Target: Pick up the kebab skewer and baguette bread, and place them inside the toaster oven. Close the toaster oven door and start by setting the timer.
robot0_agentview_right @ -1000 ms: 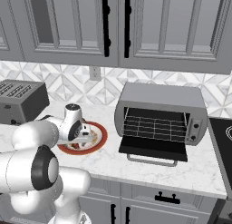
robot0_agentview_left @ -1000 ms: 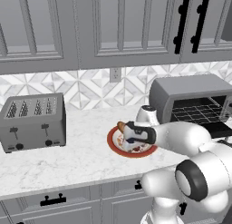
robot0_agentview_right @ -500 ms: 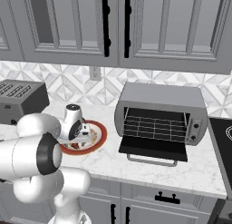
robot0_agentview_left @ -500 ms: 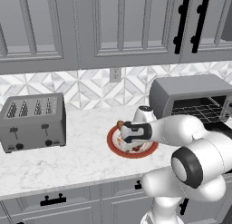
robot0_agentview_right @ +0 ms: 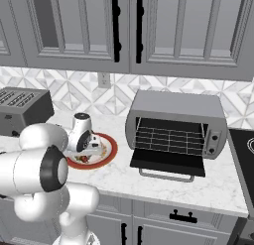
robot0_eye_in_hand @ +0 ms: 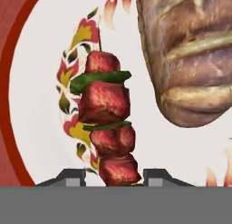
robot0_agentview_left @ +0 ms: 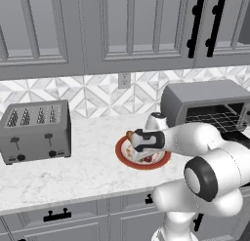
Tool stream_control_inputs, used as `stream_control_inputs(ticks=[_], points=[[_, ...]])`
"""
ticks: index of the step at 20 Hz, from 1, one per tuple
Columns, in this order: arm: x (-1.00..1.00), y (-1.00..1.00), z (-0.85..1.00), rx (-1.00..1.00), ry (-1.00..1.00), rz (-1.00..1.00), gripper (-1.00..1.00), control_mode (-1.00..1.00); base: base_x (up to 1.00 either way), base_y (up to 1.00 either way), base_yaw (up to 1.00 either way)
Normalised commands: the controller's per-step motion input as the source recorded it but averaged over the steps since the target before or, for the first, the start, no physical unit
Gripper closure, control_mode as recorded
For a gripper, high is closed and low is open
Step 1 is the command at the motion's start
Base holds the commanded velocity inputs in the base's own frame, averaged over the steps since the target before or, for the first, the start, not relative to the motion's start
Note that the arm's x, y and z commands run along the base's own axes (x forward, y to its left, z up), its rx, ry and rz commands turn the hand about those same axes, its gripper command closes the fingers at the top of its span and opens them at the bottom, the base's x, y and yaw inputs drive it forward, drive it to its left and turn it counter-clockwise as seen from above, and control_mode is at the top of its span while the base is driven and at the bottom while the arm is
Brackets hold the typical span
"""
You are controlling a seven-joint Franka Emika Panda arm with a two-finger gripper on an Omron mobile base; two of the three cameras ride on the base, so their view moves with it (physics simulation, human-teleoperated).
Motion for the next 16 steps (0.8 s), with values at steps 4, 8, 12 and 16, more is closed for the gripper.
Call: stream_control_inputs(ticks=[4,8,12,16], points=[[-0.35,-0.03,0.72,0.02,0.00,0.06,1.00,-1.00,0.00,0.00,0.00],[-0.88,-0.17,1.00,0.01,0.00,0.02,1.00,-1.00,0.00,0.00,0.00],[-1.00,-0.86,0.94,0.00,0.00,0.03,1.00,-1.00,0.00,0.00,0.00],[-0.92,-1.00,0.81,0.02,-0.02,0.02,1.00,-1.00,0.00,0.00,0.00]])
